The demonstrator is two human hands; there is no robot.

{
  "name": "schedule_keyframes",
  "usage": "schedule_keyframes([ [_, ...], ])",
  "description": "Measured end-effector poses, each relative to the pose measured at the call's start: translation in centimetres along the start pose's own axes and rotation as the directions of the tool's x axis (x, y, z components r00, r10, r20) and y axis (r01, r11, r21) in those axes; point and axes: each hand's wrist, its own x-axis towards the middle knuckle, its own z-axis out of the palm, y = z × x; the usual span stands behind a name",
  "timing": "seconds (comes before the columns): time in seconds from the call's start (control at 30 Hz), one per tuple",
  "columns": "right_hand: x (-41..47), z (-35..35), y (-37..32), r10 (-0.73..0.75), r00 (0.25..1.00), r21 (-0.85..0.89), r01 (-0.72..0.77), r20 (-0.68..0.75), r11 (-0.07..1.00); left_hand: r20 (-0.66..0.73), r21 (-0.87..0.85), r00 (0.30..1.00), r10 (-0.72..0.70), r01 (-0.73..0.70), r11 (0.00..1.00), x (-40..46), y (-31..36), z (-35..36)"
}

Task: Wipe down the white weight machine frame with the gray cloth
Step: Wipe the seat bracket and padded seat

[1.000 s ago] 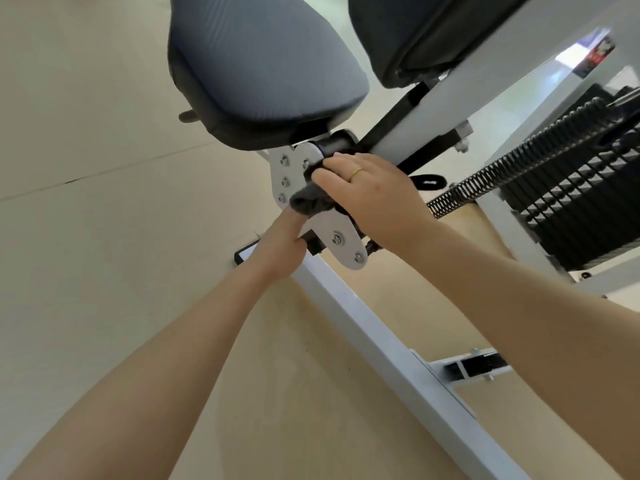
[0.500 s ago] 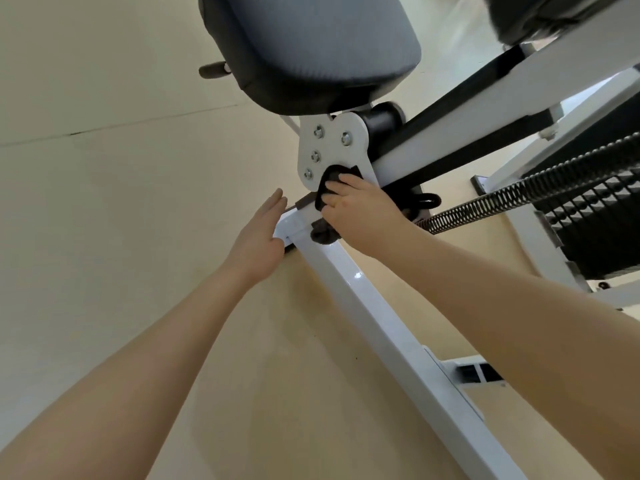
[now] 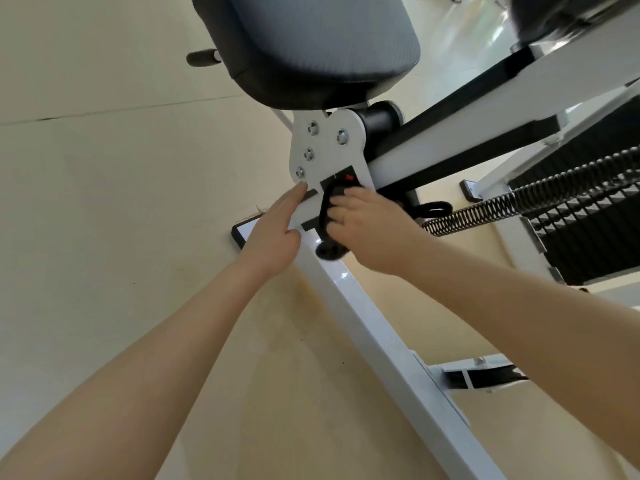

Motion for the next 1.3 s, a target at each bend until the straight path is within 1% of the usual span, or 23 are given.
schedule_keyframes([
  [0.1, -1.1, 0.1, 0.2, -0.028, 0.998, -0.013, 0.029, 0.056, 0.999, -0.007, -0.047, 1.000, -0.001, 0.000, 0.999, 0.3, 0.5, 0.4],
  [0.17, -0.3, -0.6, 1.2, -0.043, 0.999, -0.067, 0.045, 0.026, 0.997, 0.019, -0.056, 1.000, -0.004, 0.005, 0.998, 0.5, 0.8, 0.8],
  [0.27, 0.1, -2.7, 2.7, 0.004, 0.994, -0.103, -0.016, -0.111, 0.995, 0.110, -0.048, 0.994, -0.013, 0.018, 0.999, 0.2, 1.0, 1.6],
  [0.3, -0.6, -3.1, 3.1, 0.030, 0.980, -0.127, -0.055, -0.195, 0.990, 0.129, -0.043, 0.992, -0.017, 0.022, 0.999, 0.1, 1.1, 1.7],
  [0.37, -2.6, -3.3, 3.6, 0.064, 0.927, -0.160, -0.132, -0.369, 0.978, 0.154, -0.040, 0.988, -0.021, 0.028, 0.999, -0.3, 1.1, 2.0],
  [0.43, -4.3, -3.2, 3.9, 0.093, 0.876, -0.198, -0.209, -0.474, 0.958, 0.167, -0.036, 0.986, -0.004, 0.011, 0.999, -0.4, 0.9, 2.2],
  [0.47, -4.8, -3.2, 3.9, 0.113, 0.860, -0.203, -0.242, -0.497, 0.949, 0.176, -0.011, 0.984, 0.008, -0.006, 1.000, -0.4, 0.8, 2.3],
  [0.53, -4.6, -3.1, 3.6, 0.149, 0.858, -0.182, -0.269, -0.492, 0.946, 0.185, 0.070, 0.982, 0.026, -0.040, 0.997, -0.3, 0.9, 2.6],
  [0.6, -3.4, -3.0, 3.0, 0.177, 0.875, -0.124, -0.258, -0.450, 0.958, 0.183, 0.100, 0.983, 0.034, -0.053, 0.994, -0.3, 1.0, 2.8],
  [0.67, -2.4, -2.8, 2.8, 0.184, 0.892, -0.077, -0.235, -0.412, 0.969, 0.170, 0.083, 0.985, 0.040, -0.055, 0.995, -0.3, 1.1, 2.7],
  [0.77, -3.2, -2.7, 3.3, 0.146, 0.878, -0.106, -0.216, -0.456, 0.971, 0.171, 0.045, 0.985, 0.038, -0.047, 0.998, -0.2, 1.0, 2.4],
  [0.9, -4.7, -3.1, 3.3, 0.188, 0.841, -0.096, -0.272, -0.507, 0.958, 0.268, 0.098, 0.962, 0.059, -0.088, 0.991, 0.0, 0.4, 1.9],
  [1.0, -4.2, -4.0, 3.2, 0.160, 0.846, -0.084, -0.234, -0.509, 0.969, 0.338, 0.186, 0.933, 0.122, -0.193, 0.963, 0.3, -0.4, 1.1],
  [1.07, -3.4, -4.1, 3.0, 0.112, 0.846, -0.091, -0.185, -0.522, 0.978, 0.300, 0.196, 0.942, 0.152, -0.217, 0.956, 0.6, -1.0, 0.8],
  [1.1, -2.8, -3.9, 2.5, 0.078, 0.853, -0.104, -0.153, -0.517, 0.983, 0.239, 0.183, 0.960, 0.148, -0.194, 0.964, 0.7, -1.3, 0.7],
  [1.17, -1.4, -3.0, 1.2, 0.027, 0.883, -0.116, -0.092, -0.468, 0.989, 0.057, 0.139, 0.995, 0.084, -0.091, 0.986, 0.9, -2.3, 0.4],
  [1.2, -0.6, -2.3, 0.5, 0.030, 0.905, -0.116, -0.087, -0.424, 0.989, -0.033, 0.122, 0.999, 0.037, -0.033, 0.992, 0.8, -2.9, 0.1],
  [1.23, 0.1, -1.8, -0.2, 0.057, 0.937, -0.113, -0.101, -0.345, 0.988, -0.101, 0.110, 0.995, -0.004, 0.015, 0.994, 0.7, -3.7, -0.1],
  [1.27, 0.9, -1.1, -1.0, 0.089, 0.967, -0.105, -0.117, -0.240, 0.988, -0.136, 0.105, 0.990, -0.029, 0.044, 0.993, 0.5, -4.6, -0.3],
  [1.3, 1.6, 0.0, -1.6, 0.112, 0.986, -0.083, -0.122, -0.125, 0.989, -0.142, 0.107, 0.989, -0.036, 0.052, 0.993, 0.3, -5.4, -0.5],
])
